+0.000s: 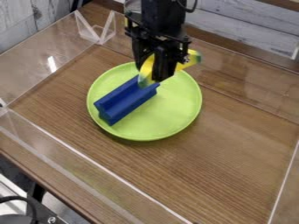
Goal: Put the banana in the green plate
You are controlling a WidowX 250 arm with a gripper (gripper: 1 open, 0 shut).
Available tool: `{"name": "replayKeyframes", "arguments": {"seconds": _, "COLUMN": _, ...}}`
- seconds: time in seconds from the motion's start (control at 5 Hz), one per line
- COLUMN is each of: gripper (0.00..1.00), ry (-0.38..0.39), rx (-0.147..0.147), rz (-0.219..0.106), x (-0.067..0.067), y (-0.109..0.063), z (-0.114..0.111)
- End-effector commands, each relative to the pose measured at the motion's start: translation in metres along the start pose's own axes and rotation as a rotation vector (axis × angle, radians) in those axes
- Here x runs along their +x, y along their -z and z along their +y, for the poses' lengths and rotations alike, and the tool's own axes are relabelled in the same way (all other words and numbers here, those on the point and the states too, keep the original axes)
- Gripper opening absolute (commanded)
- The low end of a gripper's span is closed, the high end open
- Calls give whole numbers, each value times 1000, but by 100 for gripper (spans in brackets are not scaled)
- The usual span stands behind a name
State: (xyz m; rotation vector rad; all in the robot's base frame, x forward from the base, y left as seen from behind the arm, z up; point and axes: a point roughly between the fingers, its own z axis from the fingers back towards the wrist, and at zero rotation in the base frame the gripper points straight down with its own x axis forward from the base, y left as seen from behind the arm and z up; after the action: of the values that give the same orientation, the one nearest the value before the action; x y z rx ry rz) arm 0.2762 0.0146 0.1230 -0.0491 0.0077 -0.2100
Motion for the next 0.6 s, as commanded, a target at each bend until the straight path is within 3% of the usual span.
{"name": "replayKeyframes", "arguments": {"seconds": 0.0, "gripper": 0, "ry": 6, "rx": 17, "rz": -51, "x": 8, "y": -13, "z": -1}}
{"name": "replayKeyframes", "arguments": {"seconds": 0.4, "gripper": 0, "ry": -2, "rx": 21, "rz": -48, "x": 9, "y": -10, "z": -1}}
